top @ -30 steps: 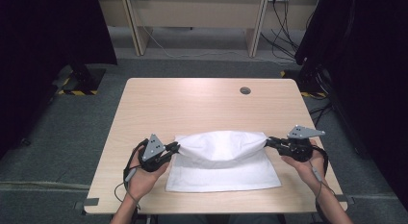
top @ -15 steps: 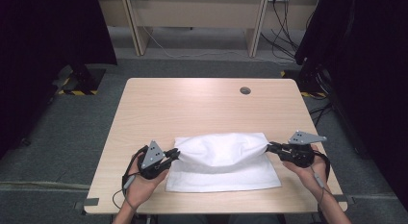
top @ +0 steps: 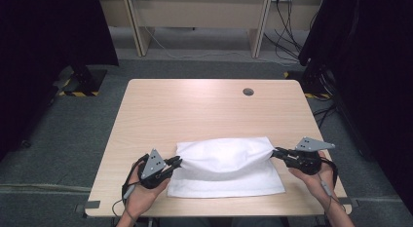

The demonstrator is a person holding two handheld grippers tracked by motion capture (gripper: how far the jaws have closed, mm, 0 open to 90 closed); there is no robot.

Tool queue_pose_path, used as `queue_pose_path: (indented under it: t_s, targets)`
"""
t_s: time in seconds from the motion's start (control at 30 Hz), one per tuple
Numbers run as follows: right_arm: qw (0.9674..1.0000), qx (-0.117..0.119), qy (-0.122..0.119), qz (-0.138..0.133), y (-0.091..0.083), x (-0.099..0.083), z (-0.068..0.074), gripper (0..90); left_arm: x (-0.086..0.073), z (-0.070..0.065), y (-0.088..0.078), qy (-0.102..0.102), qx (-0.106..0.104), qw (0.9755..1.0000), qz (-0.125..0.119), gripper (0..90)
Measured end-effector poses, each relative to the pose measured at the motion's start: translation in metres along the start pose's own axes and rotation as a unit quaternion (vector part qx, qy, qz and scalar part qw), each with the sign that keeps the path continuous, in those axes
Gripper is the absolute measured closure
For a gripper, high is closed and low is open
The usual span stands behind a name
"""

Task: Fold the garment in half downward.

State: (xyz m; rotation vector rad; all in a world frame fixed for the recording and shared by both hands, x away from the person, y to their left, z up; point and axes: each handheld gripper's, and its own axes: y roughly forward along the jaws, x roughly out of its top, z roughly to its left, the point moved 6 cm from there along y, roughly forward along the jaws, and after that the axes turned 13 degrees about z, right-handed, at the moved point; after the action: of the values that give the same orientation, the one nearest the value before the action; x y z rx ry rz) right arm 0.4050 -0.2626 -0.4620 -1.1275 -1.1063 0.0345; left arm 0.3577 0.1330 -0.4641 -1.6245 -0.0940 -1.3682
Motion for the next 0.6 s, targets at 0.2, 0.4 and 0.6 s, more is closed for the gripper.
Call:
queue_pose_path:
  t_s: [0.2,0.4,0.6]
  targets:
    - [1.0000,-0.001,-0.003,-0.003,-0.004,0.001,0.000,80.9,0.005,0.002,-0.002,0.005,0.002,1.0000,-0.001,82.6]
    - [0.9999,-0.004,-0.008,-0.006,-0.009,0.003,0.002,80.9,0.006,0.004,-0.005,0.003,0.003,1.0000,-0.003,82.6]
    - [0.9998,-0.008,-0.011,-0.017,-0.016,0.010,0.003,80.9,0.010,0.008,-0.010,0.002,0.007,0.9999,-0.010,82.6]
